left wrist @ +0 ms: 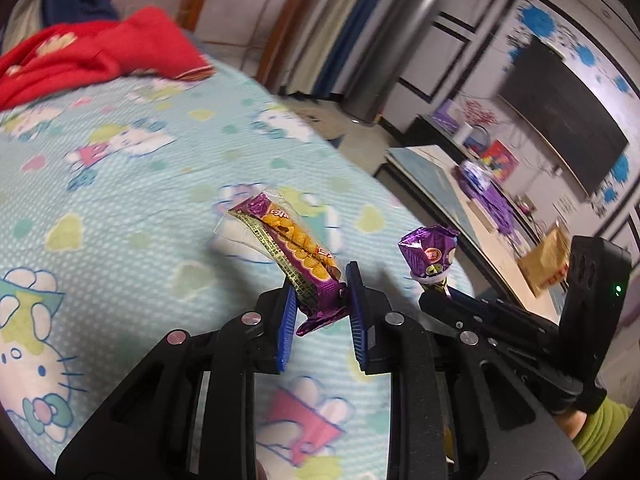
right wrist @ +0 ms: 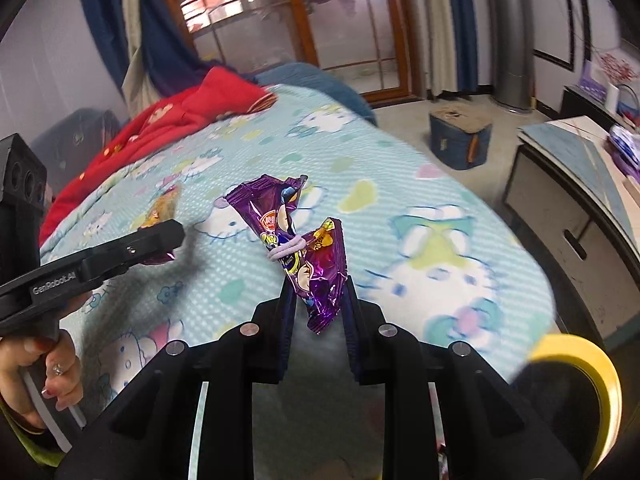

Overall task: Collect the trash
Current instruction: 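Carry the snack bar and purple wrapper in both tools over the yellow bin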

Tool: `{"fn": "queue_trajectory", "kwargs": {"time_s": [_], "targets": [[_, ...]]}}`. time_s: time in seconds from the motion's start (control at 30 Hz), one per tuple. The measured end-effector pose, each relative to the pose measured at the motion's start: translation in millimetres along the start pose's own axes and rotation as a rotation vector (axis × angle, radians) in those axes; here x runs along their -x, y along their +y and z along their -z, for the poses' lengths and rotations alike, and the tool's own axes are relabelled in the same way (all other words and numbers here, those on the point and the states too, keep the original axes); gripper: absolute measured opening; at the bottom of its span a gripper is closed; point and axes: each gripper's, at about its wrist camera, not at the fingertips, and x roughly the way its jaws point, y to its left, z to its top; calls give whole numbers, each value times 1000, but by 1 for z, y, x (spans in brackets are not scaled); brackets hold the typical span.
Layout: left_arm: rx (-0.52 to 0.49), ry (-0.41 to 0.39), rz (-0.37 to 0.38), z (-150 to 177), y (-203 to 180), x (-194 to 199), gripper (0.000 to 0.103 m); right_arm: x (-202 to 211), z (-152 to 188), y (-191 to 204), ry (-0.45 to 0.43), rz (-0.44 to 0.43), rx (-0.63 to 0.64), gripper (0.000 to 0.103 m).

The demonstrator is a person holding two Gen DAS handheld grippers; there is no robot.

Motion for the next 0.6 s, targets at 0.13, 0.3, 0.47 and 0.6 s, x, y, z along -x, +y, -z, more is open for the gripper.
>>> {"fn": "queue_trajectory", "kwargs": {"time_s": [0.13,0.3,0.47,0.6], "targets": [[-59,1,33,2,-25,1,17,19,8,-16,-17,29,-26,22],[-119,7,60,6,-49,0,17,38,20,-33,-30,67,-46,22],[-164,12,78,10,-65,-1,17,52,31,-47,-33,93,-71,22],[-199,19,91,14,-74,-4,17,66,40,-60,-41,118,-94,22]]}}
